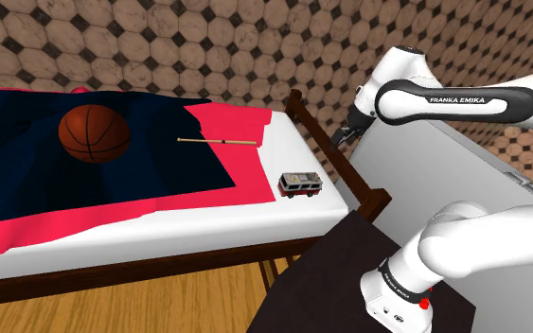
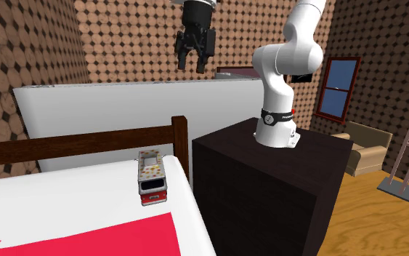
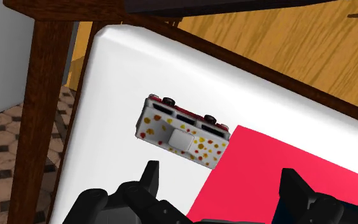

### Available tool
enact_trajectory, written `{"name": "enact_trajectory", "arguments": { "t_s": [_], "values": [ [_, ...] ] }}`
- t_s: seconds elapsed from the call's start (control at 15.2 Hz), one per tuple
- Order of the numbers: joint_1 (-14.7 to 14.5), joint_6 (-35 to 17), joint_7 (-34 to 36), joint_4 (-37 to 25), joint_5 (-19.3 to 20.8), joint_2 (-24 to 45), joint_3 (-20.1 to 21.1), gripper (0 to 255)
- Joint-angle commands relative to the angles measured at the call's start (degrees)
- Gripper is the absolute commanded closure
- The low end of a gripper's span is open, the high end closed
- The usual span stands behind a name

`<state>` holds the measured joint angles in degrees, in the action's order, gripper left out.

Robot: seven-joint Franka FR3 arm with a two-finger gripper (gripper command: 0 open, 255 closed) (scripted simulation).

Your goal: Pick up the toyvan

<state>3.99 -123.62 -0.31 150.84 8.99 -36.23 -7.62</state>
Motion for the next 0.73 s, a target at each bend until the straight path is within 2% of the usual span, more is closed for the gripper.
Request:
{"name": "enact_trajectory", "arguments": {
  "t_s": [0.0,0.66],
  "values": [
    [1.01,-4.63,0.54,1.76,1.05,2.73,-0.71,0],
    [6.37,-27.75,4.92,5.78,6.87,21.64,-3.53,0]
  ]
}}
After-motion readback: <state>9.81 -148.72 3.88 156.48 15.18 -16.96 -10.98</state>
